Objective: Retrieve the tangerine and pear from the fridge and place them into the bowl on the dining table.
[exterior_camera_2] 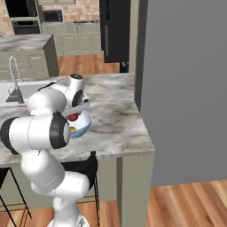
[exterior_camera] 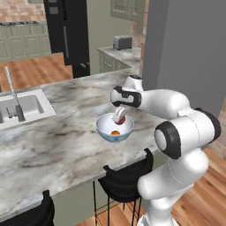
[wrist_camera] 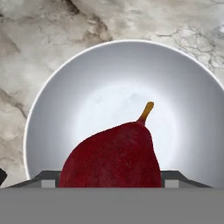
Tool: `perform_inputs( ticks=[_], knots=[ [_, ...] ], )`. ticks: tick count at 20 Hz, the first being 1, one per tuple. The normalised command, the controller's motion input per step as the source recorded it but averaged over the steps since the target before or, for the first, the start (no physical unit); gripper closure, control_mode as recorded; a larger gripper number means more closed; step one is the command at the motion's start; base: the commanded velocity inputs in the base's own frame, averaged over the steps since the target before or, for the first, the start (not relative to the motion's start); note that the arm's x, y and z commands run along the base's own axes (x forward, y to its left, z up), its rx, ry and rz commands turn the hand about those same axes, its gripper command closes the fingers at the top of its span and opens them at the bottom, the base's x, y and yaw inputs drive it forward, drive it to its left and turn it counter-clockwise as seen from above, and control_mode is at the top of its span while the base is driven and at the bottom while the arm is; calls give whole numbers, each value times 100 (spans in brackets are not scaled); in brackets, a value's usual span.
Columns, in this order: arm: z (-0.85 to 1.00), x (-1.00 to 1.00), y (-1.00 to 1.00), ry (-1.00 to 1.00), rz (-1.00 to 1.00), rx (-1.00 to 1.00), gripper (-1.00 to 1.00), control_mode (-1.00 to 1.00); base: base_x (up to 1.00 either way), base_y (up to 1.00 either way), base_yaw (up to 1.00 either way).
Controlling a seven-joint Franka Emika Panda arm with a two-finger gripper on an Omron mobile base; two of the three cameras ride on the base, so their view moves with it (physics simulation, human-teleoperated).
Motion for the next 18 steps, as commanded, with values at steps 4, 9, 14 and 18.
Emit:
perform_inputs(
  ticks=[4,9,14,18],
  knots=[
    [-22,22,7,0,0,0,100,-100,0,0,0],
    [-23,22,6,0,0,0,100,-100,0,0,0],
    [-29,22,0,0,0,0,100,-100,0,0,0],
    [-30,23,1,0,0,0,100,-100,0,0,0]
  ],
)
